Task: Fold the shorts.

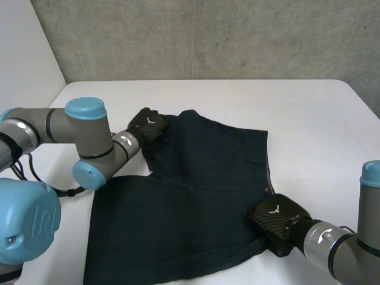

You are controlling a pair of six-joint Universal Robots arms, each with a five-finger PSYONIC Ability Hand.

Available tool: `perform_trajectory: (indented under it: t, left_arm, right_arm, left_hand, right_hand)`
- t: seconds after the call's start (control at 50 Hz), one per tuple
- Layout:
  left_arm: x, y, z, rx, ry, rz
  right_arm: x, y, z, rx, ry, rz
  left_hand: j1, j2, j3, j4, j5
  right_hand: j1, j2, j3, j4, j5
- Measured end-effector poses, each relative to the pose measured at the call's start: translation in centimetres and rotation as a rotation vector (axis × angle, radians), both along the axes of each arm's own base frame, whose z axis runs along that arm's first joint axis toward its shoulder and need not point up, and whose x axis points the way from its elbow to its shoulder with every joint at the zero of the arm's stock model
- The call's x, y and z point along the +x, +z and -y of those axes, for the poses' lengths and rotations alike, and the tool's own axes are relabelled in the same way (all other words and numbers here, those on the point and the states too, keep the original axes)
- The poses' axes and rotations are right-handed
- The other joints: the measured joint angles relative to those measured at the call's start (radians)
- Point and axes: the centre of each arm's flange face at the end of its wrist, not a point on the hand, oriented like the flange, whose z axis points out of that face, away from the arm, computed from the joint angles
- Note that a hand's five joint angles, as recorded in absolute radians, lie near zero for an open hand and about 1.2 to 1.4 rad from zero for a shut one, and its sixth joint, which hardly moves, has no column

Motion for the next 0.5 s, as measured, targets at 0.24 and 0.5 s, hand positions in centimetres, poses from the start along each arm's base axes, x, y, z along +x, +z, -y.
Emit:
perform_trajectory:
  t: [0.24, 0.5]
  left_arm:
    - [3.0, 1.0, 0.6, -0.007, 0.194, 0.045]
    - [6.8, 1.1, -0.1, 0.040, 0.330, 0.093]
  right_arm:
    - [-0.1, 0.0, 0.1, 0.001, -0.004, 0.000]
    - [-0.1, -0.1, 0.1, 0.002, -0.009, -0.003]
  left_hand:
    - [0.028, 0.037, 0.038, 0.039, 0.035]
    - [0.024, 0.014, 0.026, 0.019, 0.031]
  right_hand:
    - [0.000, 0.000, 0.000, 0.000, 0.000]
    - [0.000, 0.000, 0.000, 0.000, 0.000]
